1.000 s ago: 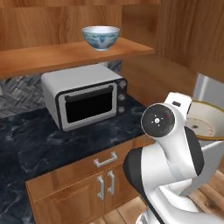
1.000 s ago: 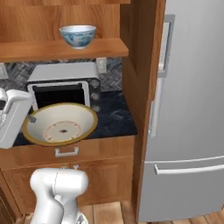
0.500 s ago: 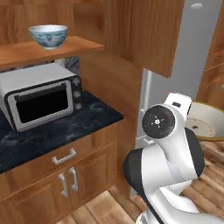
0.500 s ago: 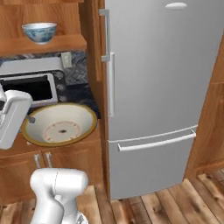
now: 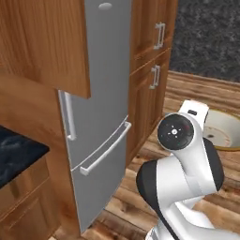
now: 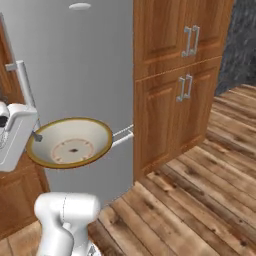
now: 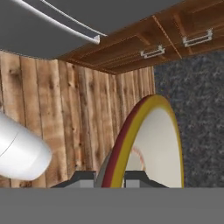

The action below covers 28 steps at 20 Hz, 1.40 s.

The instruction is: Pick up the bowls from the cabinet and place each bowl in front of a stool on the dining counter.

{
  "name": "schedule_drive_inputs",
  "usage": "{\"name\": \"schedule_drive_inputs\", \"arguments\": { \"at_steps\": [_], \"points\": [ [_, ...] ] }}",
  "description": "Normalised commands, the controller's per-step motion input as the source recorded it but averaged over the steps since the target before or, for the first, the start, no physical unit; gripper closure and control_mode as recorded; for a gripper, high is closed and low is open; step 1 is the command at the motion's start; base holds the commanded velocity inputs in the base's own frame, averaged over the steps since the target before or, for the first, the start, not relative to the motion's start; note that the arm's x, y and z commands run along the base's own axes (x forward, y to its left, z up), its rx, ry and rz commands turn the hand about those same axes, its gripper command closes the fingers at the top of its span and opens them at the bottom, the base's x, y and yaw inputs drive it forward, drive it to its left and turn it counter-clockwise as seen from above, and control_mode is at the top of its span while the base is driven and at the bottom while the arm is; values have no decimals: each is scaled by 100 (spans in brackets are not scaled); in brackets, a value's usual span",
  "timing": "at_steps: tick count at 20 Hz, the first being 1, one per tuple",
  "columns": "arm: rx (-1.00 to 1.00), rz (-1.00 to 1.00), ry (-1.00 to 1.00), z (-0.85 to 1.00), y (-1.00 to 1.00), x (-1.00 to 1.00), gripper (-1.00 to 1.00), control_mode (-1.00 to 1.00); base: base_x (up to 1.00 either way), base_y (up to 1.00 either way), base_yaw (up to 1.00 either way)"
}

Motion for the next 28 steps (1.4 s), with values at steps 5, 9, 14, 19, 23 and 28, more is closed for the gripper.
{"name": "schedule_drive_inputs", "arguments": {
  "at_steps": [5,9,14,19,23,28],
  "points": [
    [0,0,0,0,0,0,100,100,0,-72,-66],
    [0,0,0,0,0,0,100,100,0,-76,-66],
    [0,0,0,0,0,0,100,100,7,-79,-64],
    [0,0,0,0,0,0,100,100,32,-90,-52],
    [0,0,0,0,0,0,100,100,0,-68,-52],
    [0,0,0,0,0,0,100,100,-11,-40,-57]
  ]
}}
